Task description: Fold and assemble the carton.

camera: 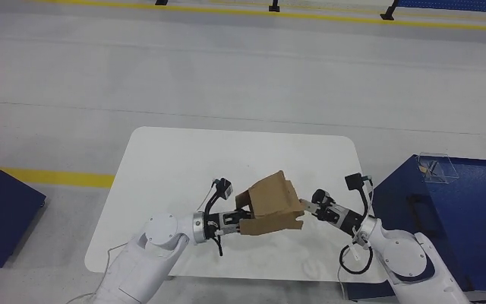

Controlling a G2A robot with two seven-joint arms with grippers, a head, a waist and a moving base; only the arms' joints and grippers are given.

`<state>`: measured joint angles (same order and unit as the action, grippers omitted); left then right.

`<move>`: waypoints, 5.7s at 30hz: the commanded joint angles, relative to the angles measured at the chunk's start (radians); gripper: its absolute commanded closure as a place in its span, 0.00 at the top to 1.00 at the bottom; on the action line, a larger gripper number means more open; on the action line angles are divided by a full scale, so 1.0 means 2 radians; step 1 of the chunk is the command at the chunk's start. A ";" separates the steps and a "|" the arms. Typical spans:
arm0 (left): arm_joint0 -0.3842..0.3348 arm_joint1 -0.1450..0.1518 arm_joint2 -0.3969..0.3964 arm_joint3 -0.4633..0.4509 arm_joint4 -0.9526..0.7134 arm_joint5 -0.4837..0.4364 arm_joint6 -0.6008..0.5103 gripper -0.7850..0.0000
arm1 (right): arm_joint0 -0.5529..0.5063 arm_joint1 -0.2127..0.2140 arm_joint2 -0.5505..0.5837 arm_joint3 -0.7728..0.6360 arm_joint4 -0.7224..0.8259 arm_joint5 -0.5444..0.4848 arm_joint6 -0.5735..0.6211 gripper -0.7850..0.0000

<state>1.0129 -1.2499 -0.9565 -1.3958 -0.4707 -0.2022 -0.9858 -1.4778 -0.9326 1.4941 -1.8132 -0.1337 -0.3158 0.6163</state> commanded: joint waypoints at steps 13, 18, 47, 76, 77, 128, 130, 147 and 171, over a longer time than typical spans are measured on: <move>-0.017 -0.008 0.023 0.029 0.020 -0.064 -0.020 0.00 | 0.018 -0.005 -0.022 0.000 -0.018 0.023 -0.008 1.00; -0.013 -0.009 0.026 0.028 0.026 -0.091 -0.023 0.00 | 0.022 -0.006 -0.022 -0.003 -0.015 0.029 -0.008 1.00; 0.002 -0.003 0.009 -0.001 0.102 -0.096 0.030 0.00 | -0.033 -0.005 0.034 -0.054 0.023 -0.011 0.001 1.00; 0.018 -0.002 0.000 -0.005 0.009 -0.037 0.000 0.00 | -0.021 -0.012 0.025 -0.032 -0.021 0.014 -0.064 1.00; 0.018 -0.002 0.002 -0.005 0.010 -0.036 -0.003 0.00 | -0.024 -0.013 0.024 -0.036 -0.042 0.020 -0.081 1.00; 0.025 -0.008 0.012 -0.006 0.034 -0.032 0.037 0.00 | -0.028 -0.025 0.005 -0.042 -0.102 0.005 -0.099 1.00; 0.027 -0.008 0.011 -0.007 0.033 -0.034 0.035 0.00 | -0.031 -0.025 0.009 -0.046 -0.110 0.010 -0.114 1.00; 0.027 -0.008 0.009 -0.007 0.037 -0.030 0.040 0.00 | -0.028 -0.034 -0.030 -0.049 -0.189 0.046 -0.137 1.00; 0.025 -0.012 0.008 0.006 -0.010 0.001 0.021 0.00 | -0.032 -0.037 -0.020 -0.048 -0.159 0.035 -0.099 1.00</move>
<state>1.0645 -1.2742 -0.9406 -1.3857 -0.4896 -0.2020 -0.9404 -1.5430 -1.0063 1.4537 -1.9104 -0.4528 -0.2439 0.4203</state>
